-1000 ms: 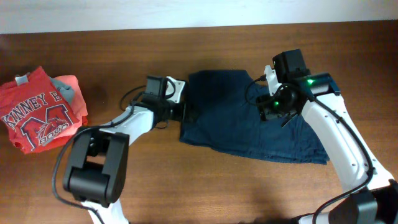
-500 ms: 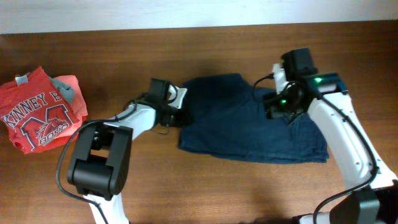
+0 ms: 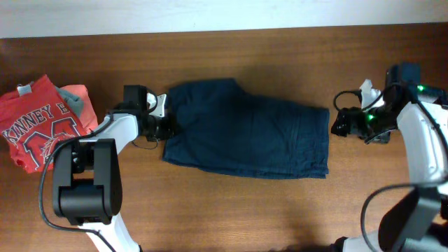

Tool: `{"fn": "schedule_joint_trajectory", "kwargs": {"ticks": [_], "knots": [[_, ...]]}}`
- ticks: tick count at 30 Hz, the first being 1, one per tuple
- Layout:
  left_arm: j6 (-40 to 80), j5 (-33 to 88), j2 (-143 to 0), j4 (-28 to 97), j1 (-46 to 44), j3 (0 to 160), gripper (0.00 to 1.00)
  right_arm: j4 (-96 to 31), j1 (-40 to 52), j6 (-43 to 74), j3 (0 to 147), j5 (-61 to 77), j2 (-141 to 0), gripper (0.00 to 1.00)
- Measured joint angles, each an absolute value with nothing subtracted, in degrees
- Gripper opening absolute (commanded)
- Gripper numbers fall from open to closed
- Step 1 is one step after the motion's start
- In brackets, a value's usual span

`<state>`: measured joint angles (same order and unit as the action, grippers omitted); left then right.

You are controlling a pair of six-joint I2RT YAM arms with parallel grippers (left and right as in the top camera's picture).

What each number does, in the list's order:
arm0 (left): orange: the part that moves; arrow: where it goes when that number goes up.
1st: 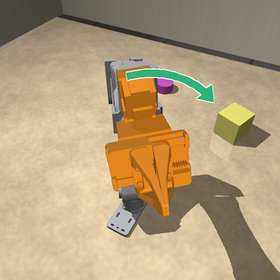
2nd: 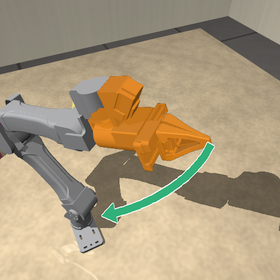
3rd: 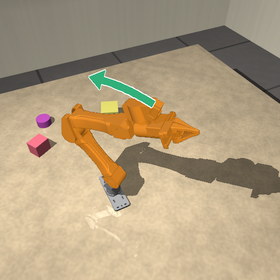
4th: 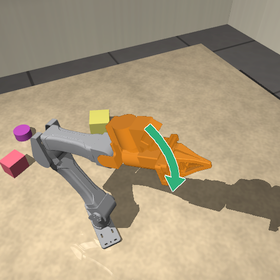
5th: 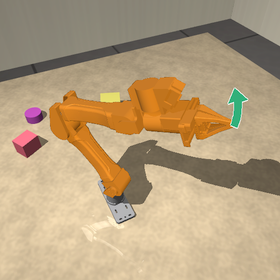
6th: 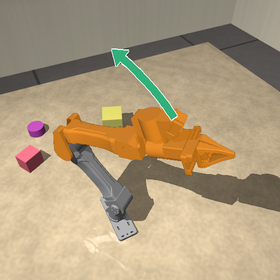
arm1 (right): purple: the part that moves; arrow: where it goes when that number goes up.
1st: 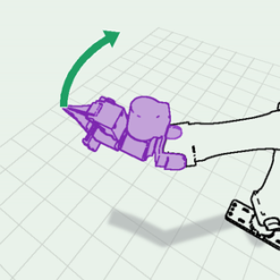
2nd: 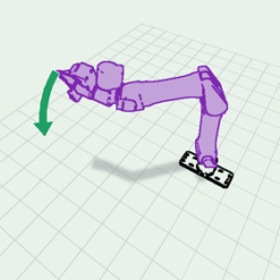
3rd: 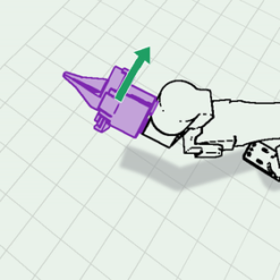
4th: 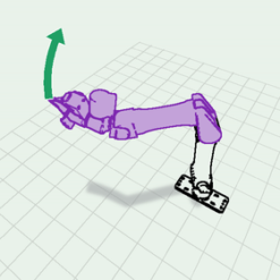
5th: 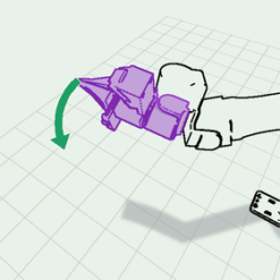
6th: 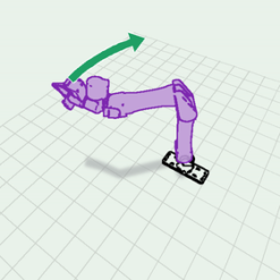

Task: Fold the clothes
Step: 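Grasp the shorts' left and right ends with both grippers, then pull the shorts taut between both grippers to flatten them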

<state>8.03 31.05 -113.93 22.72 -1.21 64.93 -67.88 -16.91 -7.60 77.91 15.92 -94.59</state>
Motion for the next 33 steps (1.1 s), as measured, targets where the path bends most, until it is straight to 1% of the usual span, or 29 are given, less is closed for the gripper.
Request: {"fn": "schedule_joint_trajectory", "kwargs": {"ticks": [5, 14, 18, 24, 27, 28, 33], "knots": [[8.0, 29.6, -113.7, 23.9, -1.5, 65.3, 0.02, -65.0, -18.2, -9.8, 72.5, 19.6, -98.7, 0.80], [8.0, 28.9, -113.4, 24.7, -1.5, 65.4, 0.02, -58.0, -18.2, -10.9, 65.3, 21.3, -102.8, 0.81], [8.0, 28.8, -113.4, 24.9, -1.5, 65.4, 0.04, -54.5, -18.2, -11.0, 62.5, 23.3, -104.0, 0.81], [8.0, 28.5, -113.4, 25.3, -1.5, 65.4, 0.05, -50.0, -18.3, -10.9, 59.5, 30.4, -105.2, 0.79], [8.0, 28.5, -113.3, 25.3, -1.5, 65.4, 0.05, -49.3, -18.3, -10.8, 58.9, 32.3, -105.3, 0.72], [8.0, 28.5, -113.3, 25.3, -1.5, 65.4, 0.05, -49.2, -18.3, -10.9, 58.8, 32.8, -105.5, 0.66], [8.0, 28.4, -113.3, 25.4, -1.5, 65.4, 0.05, -48.5, -18.3, -10.5, 58.4, 33.8, -106.4, 0.44]]}}
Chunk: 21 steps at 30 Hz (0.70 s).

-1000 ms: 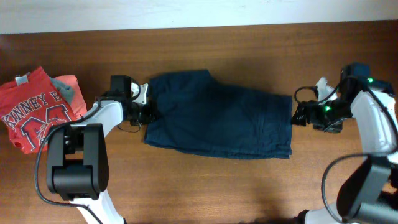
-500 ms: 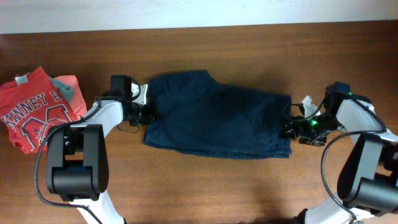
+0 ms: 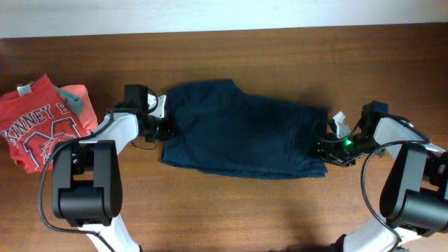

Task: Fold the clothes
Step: 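Pull the shorts taut between both grippers to flatten them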

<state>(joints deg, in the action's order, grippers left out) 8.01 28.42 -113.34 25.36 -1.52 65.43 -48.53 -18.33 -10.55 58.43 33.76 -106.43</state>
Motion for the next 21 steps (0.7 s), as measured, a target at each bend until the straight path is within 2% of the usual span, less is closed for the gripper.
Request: {"fn": "schedule_joint_trajectory", "kwargs": {"ticks": [2, 4, 5, 7, 9, 10, 11, 13, 20, 21], "knots": [[8.0, 28.4, -113.3, 25.4, -1.5, 65.4, 0.05, -47.7, -18.2, -10.8, 58.1, 34.2, -106.8, 0.31], [8.0, 28.3, -113.3, 25.4, -1.5, 65.4, 0.05, -46.7, -17.8, -10.9, 57.9, 34.2, -107.2, 0.22], [8.0, 28.2, -113.3, 25.5, -1.5, 65.4, 0.05, -46.2, -17.6, -10.7, 57.8, 34.0, -107.3, 0.14], [8.0, 28.0, -113.2, 25.6, -1.5, 65.4, 0.05, -45.6, -17.3, -10.0, 57.7, 34.0, -107.4, 0.04], [8.0, 27.8, -113.1, 25.7, -1.5, 65.4, 0.05, -44.8, -17.2, -10.2, 57.6, 34.2, -107.5, 0.04], [8.0, 27.7, -113.1, 25.8, -1.5, 65.4, 0.12, -44.7, -17.2, -10.1, 57.6, 34.4, -107.5, 0.04], [8.0, 27.6, -113.1, 26.2, -1.5, 65.5, 0.35, -44.7, -17.2, -10.0, 57.6, 34.4, -107.5, 0.04], [8.1, 28.3, -112.8, 27.3, -1.5, 65.7, 0.99, -45.1, -17.6, -9.5, 57.9, 34.3, -107.5, 0.04], [8.1, 31.4, -110.2, 35.8, -1.6, 67.3, 0.99, -52.0, -20.7, -7.4, 65.1, 28.8, -107.4, 0.04], [8.1, 31.5, -110.2, 35.8, -1.6, 67.3, 0.97, -52.7, -20.9, -7.4, 66.0, 28.3, -107.4, 0.04]]}}
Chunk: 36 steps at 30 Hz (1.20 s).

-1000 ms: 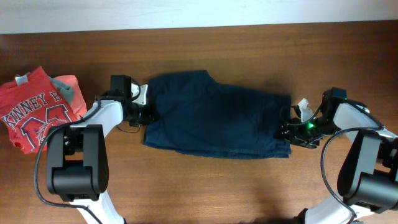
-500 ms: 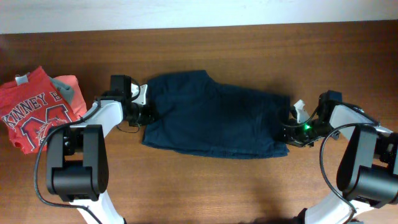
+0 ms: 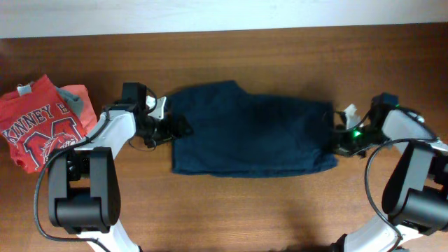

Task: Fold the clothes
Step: 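Pull the shorts taut between both grippers to flatten them, then lift the right end and fold it over toward the left gripper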

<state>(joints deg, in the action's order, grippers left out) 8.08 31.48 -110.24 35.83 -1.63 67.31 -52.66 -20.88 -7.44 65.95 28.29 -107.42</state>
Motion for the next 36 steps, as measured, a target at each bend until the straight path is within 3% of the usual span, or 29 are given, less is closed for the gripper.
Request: {"fn": "schedule_joint_trajectory", "kwargs": {"ticks": [2, 3, 6, 9, 21, 36], "knots": [[8.0, 31.4, -110.2, 35.9, -1.6, 67.3, 0.84, -55.7, -21.0, -7.4, 69.3, 26.7, -107.4, 0.04], [8.0, 31.2, -110.2, 36.0, -1.6, 67.3, 0.63, -57.4, -21.0, -7.5, 71.1, 26.0, -107.4, 0.04], [8.3, 30.7, -110.2, 36.5, -1.6, 67.1, 0.23, -61.9, -19.4, -7.5, 76.1, 23.6, -107.3, 0.04], [8.4, 30.6, -110.2, 36.5, -1.7, 67.0, 0.03, -64.2, -15.8, -7.5, 79.9, 21.4, -107.1, 0.04], [8.4, 25.1, -110.2, 36.6, -4.6, 67.0, 0.02, -72.8, 2.8, -4.4, 95.4, 14.8, -107.1, 0.04], [8.4, 18.6, -110.2, 36.8, -7.6, 66.9, 0.01, -66.4, 27.0, 0.5, 100.6, 10.9, -107.1, 0.04]]}}
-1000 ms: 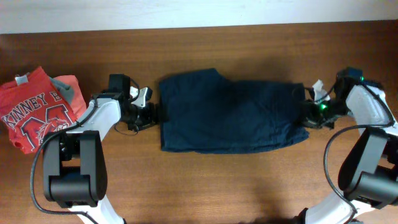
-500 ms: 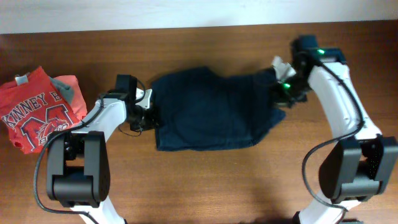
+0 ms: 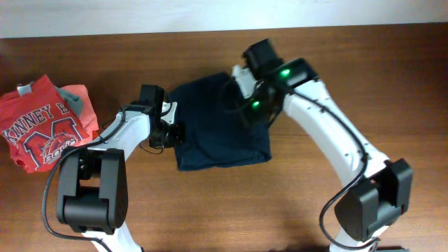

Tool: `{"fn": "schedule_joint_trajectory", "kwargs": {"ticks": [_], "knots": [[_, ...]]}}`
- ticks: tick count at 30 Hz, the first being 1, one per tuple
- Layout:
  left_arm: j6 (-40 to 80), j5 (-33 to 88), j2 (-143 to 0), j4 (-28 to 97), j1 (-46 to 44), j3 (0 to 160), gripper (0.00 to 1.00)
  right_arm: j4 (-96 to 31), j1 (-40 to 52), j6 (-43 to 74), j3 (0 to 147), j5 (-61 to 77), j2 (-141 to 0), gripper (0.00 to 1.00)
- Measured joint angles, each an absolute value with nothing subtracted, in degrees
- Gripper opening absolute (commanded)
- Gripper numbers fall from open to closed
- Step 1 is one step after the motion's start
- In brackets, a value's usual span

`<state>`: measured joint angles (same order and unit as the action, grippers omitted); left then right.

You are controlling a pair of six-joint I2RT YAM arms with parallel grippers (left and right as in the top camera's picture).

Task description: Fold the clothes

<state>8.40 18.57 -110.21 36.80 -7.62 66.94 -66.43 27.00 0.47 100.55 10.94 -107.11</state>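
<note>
Navy shorts (image 3: pixel 220 133) lie mid-table, doubled over into a roughly square bundle. My left gripper (image 3: pixel 173 131) sits low at the bundle's left edge and looks shut on the cloth there. The right arm reaches across from the right, and my right gripper (image 3: pixel 241 105) is over the bundle's upper middle, shut on the cloth layer it has on top. Its fingertips are mostly hidden under the wrist housing.
A red printed T-shirt (image 3: pixel 38 129) lies crumpled at the far left, with a grey and orange garment (image 3: pixel 75 99) tucked behind it. The wooden table (image 3: pixel 350 63) runs bare to the right and along the front.
My right gripper has gone from the shorts' right end to above their upper middle. The shorts' right half now lies folded over the left half. The left gripper stayed at the left edge.
The shorts first lay spread out, my left gripper at their left edge and the right gripper off their right end. Then the right gripper was at the right hem. Then the shorts sat straighter and shifted right. Now they are folded in half leftward.
</note>
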Motion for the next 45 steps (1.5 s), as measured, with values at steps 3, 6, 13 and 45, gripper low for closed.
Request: {"fn": "schedule_joint_trajectory", "kwargs": {"ticks": [3, 6, 13, 45], "knots": [[8.4, 18.4, -110.2, 37.1, -7.7, 67.0, 0.01, -64.5, 30.4, 0.6, 100.6, 10.2, -108.5, 0.04], [8.4, 18.3, -110.2, 37.6, -7.9, 67.0, 0.01, -62.8, 32.8, 0.8, 100.6, 9.9, -111.0, 0.04], [8.4, 18.3, -110.2, 38.3, -7.9, 67.0, 0.01, -58.5, 36.8, 0.9, 100.6, 9.8, -116.8, 0.04], [8.4, 18.7, -109.2, 40.8, -8.2, 67.5, 0.81, -61.4, 38.4, -1.9, 100.6, 9.0, -116.0, 0.48]]}}
